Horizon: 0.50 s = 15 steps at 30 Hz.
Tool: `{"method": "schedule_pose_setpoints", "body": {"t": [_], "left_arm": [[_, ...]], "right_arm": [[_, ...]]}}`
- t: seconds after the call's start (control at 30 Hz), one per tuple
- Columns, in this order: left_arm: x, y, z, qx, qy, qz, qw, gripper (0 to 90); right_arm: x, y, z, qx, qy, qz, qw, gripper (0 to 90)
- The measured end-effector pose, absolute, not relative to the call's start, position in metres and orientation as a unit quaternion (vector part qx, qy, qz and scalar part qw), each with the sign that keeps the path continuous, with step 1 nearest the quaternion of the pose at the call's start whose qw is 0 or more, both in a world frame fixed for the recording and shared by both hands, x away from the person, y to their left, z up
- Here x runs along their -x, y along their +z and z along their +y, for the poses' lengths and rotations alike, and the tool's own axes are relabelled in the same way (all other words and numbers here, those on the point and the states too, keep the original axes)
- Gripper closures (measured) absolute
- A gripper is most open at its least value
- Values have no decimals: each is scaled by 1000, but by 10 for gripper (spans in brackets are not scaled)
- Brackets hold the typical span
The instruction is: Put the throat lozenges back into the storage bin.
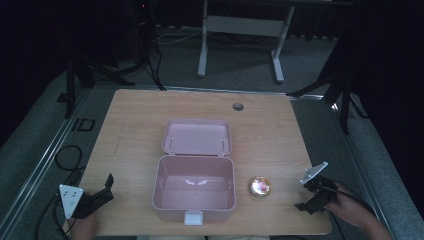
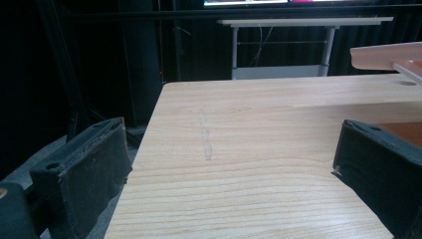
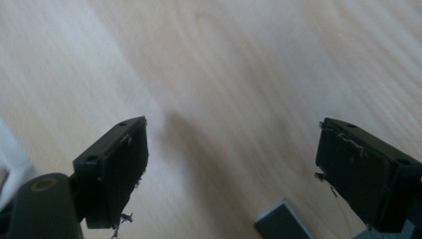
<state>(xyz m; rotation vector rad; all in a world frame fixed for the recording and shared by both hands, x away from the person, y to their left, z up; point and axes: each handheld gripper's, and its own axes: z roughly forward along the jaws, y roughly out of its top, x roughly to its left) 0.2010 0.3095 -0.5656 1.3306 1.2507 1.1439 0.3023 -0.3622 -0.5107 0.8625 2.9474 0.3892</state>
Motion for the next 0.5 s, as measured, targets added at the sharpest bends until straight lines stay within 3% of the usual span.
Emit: {"method": "schedule_pose_setpoints", "body": {"t": [0.3, 0.5], "left_arm": [[-201, -566, 310, -544, 467, 509, 477, 17], [-201, -566, 310, -543, 467, 509, 478, 17]], "right_arm": [[-310, -501, -341, -245, 5, 969, -24, 132], [-312, -497, -326, -223, -17, 974, -27, 131]]}}
